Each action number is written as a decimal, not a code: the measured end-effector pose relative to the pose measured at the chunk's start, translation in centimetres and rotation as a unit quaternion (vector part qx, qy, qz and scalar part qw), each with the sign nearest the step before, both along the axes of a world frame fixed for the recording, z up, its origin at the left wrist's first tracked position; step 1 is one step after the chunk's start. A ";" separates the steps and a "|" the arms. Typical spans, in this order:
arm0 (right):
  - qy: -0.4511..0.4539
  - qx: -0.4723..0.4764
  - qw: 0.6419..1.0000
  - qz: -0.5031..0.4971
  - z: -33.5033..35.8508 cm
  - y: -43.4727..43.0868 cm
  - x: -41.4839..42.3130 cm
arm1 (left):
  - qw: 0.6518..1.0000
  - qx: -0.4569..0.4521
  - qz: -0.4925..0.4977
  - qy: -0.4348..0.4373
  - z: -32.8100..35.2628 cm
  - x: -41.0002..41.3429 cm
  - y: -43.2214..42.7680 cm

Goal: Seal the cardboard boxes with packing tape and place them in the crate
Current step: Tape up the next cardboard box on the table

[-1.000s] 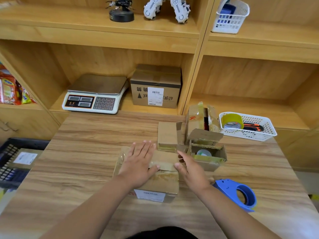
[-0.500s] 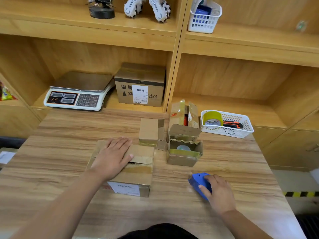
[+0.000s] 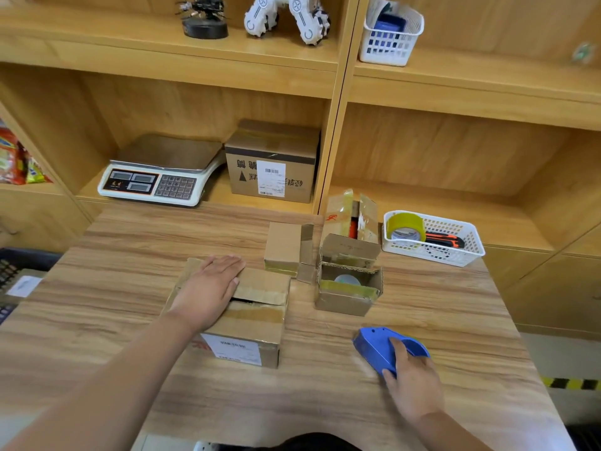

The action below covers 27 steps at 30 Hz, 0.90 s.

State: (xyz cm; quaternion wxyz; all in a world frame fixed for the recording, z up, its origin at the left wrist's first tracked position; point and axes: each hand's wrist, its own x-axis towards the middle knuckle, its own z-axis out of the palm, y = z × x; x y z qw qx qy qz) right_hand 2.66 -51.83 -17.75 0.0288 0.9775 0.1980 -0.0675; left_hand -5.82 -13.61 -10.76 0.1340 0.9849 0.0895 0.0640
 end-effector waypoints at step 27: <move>0.085 0.546 0.832 0.043 10.5 12.6 -2.8 | 0.915 -0.402 -0.022 -0.006 9.1 1.0 -2.9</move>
